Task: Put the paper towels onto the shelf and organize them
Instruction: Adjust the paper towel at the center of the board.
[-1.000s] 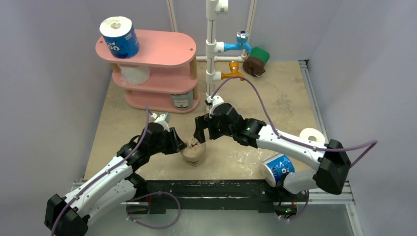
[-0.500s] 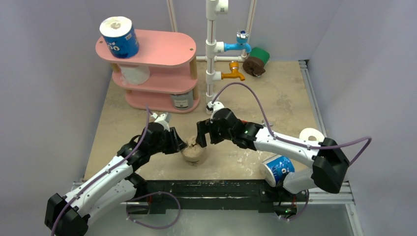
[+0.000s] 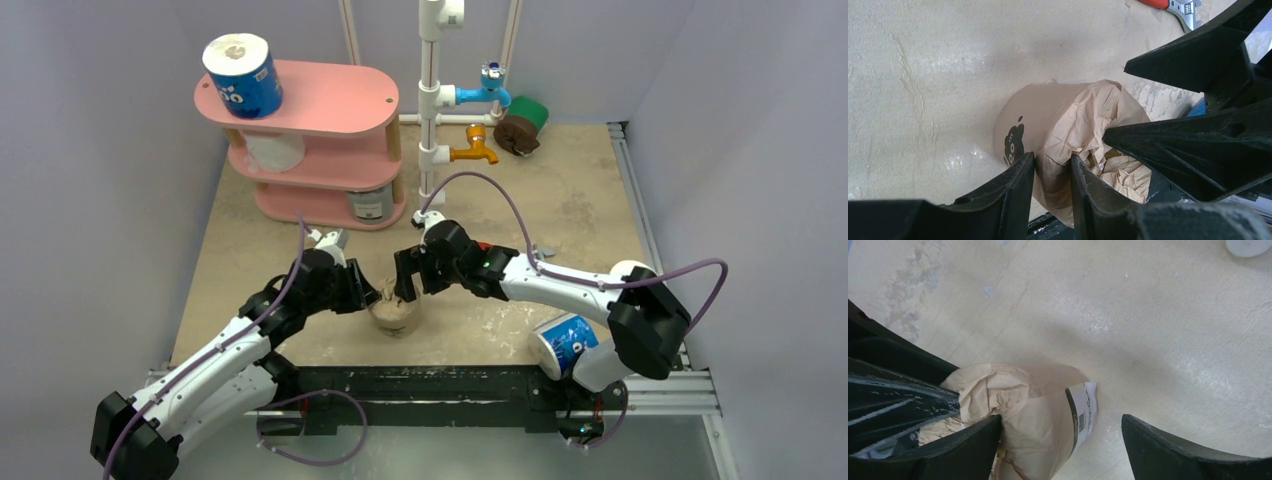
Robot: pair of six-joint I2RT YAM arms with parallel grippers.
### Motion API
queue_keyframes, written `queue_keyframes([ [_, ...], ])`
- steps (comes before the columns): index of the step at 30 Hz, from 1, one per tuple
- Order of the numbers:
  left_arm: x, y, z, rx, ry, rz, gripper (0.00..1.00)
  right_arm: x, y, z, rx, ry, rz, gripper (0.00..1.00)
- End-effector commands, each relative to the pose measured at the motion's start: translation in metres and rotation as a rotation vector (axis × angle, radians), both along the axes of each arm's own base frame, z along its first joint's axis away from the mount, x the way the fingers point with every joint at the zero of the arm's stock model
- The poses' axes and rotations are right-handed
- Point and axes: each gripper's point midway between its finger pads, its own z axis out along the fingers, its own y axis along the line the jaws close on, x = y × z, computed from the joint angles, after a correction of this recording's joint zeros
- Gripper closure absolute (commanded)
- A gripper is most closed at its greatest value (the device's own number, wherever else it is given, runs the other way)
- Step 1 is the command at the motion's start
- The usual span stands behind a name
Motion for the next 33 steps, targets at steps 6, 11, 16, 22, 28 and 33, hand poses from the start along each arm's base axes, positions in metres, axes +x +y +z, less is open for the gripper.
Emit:
queue_keyframes([
  [6, 0.000, 0.004, -0.007, 0.026, 0.012, 0.018, 0.69, -0.012, -0.003, -0.027, -0.049, 0.031, 0.072, 0.11],
  [11, -0.001, 0.003, -0.005, 0.017, 0.008, 0.019, 0.69, -0.005, -0.003, -0.045, -0.100, 0.035, 0.054, 0.11],
  [16, -0.003, 0.005, 0.009, -0.008, -0.016, 0.024, 0.64, -0.005, -0.001, -0.061, -0.116, 0.058, 0.055, 0.11],
  [22, -0.005, 0.009, 0.039, -0.034, -0.067, 0.029, 0.50, -0.003, 0.000, -0.054, -0.109, 0.045, 0.048, 0.11],
  [28, -0.008, 0.010, 0.069, -0.074, -0.122, 0.027, 0.45, -0.001, -0.003, -0.060, -0.131, 0.044, 0.041, 0.11],
  [33, -0.007, 0.005, 0.062, -0.070, -0.098, 0.005, 0.43, 0.000, -0.006, -0.077, -0.166, 0.053, 0.030, 0.11],
])
